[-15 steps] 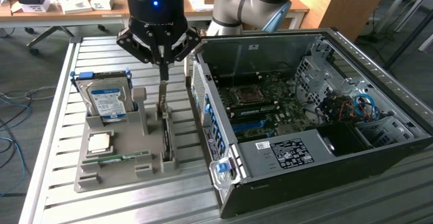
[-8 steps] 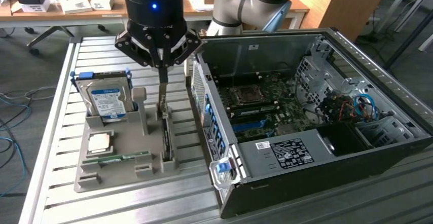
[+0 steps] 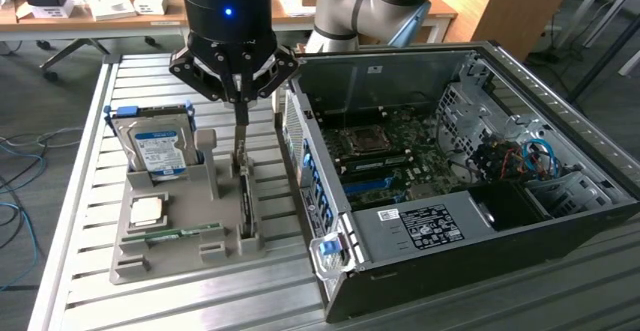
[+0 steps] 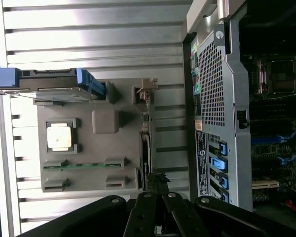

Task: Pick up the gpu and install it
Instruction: 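Pick up the gpu and move the gpu toward the slot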

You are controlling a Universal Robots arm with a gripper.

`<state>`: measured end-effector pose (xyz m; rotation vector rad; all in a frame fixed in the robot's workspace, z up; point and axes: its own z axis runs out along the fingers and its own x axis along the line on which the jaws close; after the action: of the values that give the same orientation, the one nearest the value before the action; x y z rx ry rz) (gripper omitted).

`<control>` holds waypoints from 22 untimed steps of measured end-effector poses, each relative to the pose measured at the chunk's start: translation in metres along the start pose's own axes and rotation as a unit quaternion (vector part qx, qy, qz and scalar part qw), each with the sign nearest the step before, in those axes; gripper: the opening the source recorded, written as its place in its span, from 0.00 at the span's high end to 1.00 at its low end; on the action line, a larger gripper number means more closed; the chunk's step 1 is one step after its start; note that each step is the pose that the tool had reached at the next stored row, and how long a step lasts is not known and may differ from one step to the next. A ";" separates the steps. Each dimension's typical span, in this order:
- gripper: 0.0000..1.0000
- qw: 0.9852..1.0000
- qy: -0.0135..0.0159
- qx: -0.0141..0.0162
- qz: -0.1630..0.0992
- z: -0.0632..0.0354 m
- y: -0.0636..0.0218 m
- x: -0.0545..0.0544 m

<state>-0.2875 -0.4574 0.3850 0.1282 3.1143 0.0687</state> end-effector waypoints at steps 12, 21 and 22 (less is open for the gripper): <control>0.83 1.000 0.000 0.000 0.000 0.0000 0.0000 0.000; 0.64 1.000 0.000 -0.001 0.000 0.0023 -0.0001 0.000; 0.64 1.000 0.000 -0.001 0.000 0.0038 -0.0002 0.000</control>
<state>-0.2875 -0.4574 0.3811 0.1283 3.1143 0.0704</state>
